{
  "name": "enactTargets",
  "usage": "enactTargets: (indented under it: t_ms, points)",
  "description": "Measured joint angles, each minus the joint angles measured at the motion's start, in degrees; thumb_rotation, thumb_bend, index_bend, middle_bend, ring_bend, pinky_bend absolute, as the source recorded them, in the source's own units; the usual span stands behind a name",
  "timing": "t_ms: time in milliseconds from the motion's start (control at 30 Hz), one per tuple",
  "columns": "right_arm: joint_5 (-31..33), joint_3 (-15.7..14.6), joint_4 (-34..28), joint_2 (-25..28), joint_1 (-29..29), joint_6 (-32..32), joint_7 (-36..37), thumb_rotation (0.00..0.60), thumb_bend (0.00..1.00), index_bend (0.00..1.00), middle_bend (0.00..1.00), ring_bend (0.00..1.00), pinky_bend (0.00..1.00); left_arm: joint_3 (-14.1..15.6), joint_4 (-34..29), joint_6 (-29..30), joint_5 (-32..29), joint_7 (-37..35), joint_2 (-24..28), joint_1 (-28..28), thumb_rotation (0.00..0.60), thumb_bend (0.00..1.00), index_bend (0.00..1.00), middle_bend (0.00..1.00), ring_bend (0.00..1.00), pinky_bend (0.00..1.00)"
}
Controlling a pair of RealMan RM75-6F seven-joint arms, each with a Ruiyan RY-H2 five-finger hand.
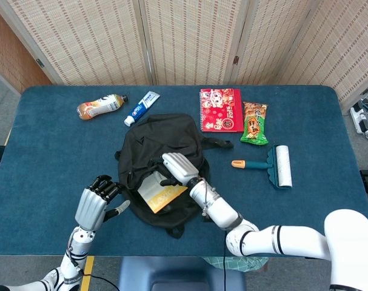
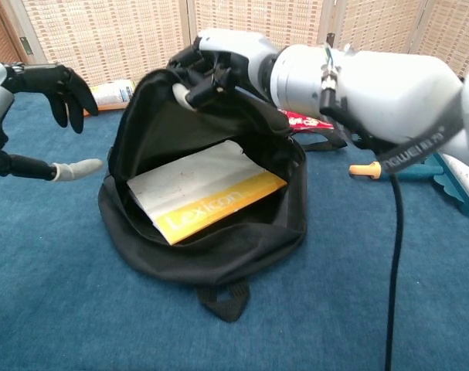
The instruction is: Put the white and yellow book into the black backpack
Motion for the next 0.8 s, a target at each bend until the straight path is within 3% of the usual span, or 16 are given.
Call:
enactTargets:
  t_ms: [233,533,600,733,800]
  points:
    - [-3.64,-5.35,-3.12,1.21,-0.98,-1.10,-3.75,0.600,0.60,0.43,0.38,0.36,0.35,-0.58,-1.69,-1.27,-0.56,1.14,1.29,1.23,0.600,0.00,0.51,0.64,0.59,0.43]
    - [-8.12,-8.48,-4.99,-0.44,-2.22,-0.26,-5.36,0.600,0.56,0.39,0.37,0.35,0.34,-1.13,-3.34,-3.09,-0.26,3.20,1.97,1.78,0.600,0.00,0.50,0.63,0.59,0.43]
    - [-8.19,-9.03,-5.26,-0.31,-2.24,-0.92,-5.73,0.600,0.51,0.34,0.35,0.32,0.32,-1.29,-3.80,-3.58,-0.34,3.61,2.19,1.91,0.600,0.00,0.49,0.63,0.59,0.42]
    - [-7.78,-10.19,-6.20,1.02,-1.92,-3.04,-6.99,0.600,0.29,0.09,0.25,0.24,0.24,-1.47,-4.42,-4.55,-0.39,4.30,2.51,2.10,0.600,0.00,0.49,0.62,0.59,0.42]
    - [-7.32,-10.75,-7.03,2.22,-1.64,-4.02,-7.89,0.600,0.20,0.01,0.20,0.20,0.21,-1.53,-4.83,-5.19,-0.43,4.82,2.70,2.17,0.600,0.00,0.48,0.62,0.59,0.42]
